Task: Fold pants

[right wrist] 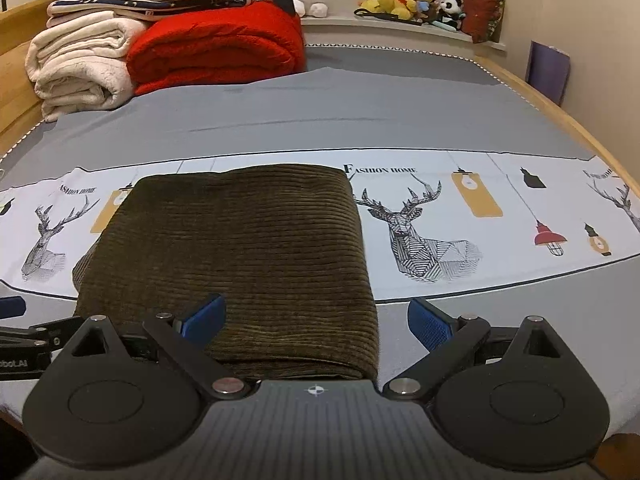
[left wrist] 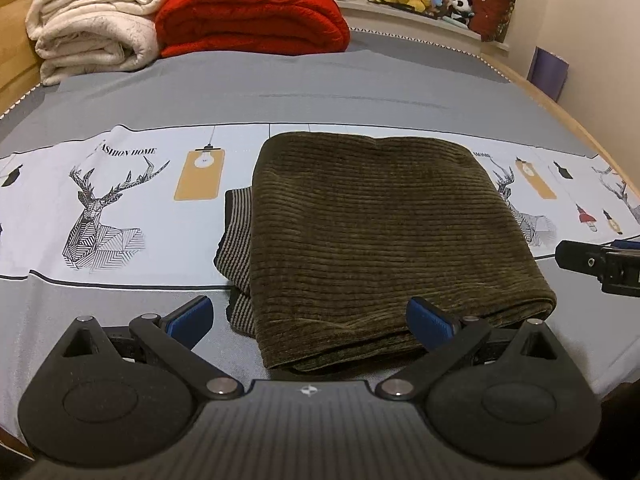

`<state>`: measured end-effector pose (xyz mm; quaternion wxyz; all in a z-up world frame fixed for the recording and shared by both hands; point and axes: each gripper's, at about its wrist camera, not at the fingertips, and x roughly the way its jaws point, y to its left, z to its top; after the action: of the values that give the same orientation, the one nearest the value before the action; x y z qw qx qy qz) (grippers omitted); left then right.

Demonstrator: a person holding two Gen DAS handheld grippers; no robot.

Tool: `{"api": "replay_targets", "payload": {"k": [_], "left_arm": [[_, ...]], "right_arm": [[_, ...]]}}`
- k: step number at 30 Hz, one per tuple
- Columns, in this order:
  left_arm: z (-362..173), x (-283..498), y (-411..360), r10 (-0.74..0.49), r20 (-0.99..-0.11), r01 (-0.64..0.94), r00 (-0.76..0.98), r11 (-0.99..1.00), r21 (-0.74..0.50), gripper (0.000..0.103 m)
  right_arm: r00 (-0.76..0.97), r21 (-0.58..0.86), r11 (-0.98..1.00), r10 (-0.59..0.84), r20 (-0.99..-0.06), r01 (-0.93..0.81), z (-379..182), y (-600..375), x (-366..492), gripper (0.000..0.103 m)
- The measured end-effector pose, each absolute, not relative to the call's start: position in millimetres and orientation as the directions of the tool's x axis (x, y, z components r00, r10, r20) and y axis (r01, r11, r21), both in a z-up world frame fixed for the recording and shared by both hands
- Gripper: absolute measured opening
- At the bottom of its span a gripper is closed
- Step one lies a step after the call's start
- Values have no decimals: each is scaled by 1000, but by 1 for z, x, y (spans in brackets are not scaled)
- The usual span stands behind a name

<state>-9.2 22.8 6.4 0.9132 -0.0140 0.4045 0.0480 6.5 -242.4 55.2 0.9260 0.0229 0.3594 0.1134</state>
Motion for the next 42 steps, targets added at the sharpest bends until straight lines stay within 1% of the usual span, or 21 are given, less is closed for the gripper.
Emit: {"api": "replay_targets", "payload": {"k": [21,42], "left_arm": [[1,-7,18,71,-754,-95,653,995,11,103],[0,-8,16,56,-753,-72,656,997,11,103]], "right_arm": [[703,88,971,222,-676,-222,50,-235,7,98],[711,52,966,223,-666,-254,53,-227,5,98]]}}
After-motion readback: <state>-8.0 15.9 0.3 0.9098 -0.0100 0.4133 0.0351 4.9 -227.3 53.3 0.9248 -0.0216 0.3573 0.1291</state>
